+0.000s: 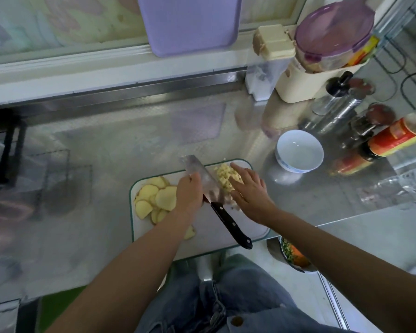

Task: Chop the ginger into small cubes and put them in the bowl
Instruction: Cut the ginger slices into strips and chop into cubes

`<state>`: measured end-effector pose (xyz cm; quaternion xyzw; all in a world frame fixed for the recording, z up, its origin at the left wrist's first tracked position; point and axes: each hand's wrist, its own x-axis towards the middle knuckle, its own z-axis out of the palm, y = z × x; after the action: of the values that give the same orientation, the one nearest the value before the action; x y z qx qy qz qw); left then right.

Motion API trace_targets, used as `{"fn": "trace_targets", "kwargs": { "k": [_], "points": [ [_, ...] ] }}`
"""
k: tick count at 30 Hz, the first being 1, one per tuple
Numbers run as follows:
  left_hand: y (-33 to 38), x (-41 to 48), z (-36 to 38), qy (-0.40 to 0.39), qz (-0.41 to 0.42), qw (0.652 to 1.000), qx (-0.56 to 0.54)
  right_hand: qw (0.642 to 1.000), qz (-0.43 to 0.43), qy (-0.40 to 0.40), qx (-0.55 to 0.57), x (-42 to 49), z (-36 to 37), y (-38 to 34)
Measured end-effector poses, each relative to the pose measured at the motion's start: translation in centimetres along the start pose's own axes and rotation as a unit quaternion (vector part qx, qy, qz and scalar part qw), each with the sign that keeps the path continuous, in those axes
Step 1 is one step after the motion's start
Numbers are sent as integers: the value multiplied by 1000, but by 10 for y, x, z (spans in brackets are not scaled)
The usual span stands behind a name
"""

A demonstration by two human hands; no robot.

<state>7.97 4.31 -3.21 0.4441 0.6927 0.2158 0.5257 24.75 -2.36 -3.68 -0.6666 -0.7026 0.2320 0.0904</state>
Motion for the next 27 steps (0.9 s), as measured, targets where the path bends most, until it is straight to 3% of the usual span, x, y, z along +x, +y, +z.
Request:
{"fn": "trace_targets", "kwargs": {
  "k": [3,8,12,15,17,20,22,25,27],
  "points": [
    [1,-2,1,7,-6,1000,10,998,21,60,0,7,-5,-2],
    [2,-6,-4,36,-9,999,-13,997,32,76,-13,24,-7,-5],
    [-1,-9,-8,43,-13,999,-21,992,86,81,42,26,-5,-3],
    [-2,-6,-10,45,-9,999,-21,988,54,119,83,22,-10,-8],
    [1,-3,-9,41,5,999,-8,989,19,79,120,16,-15,-17],
    [10,-3,-5,55,9,998,1,999,-11,-39,19,4,-13,-29],
    [16,-5,-3,49,8,999,-14,999,-12,-48,-2,-1,-7,-34],
    [14,-10,-4,15,24,997,-65,992,50,7,117,-3,-5,-39],
    [4,-9,-13,30,104,993,43,976,99,25,194,-3,-6,-39]
  ]
}}
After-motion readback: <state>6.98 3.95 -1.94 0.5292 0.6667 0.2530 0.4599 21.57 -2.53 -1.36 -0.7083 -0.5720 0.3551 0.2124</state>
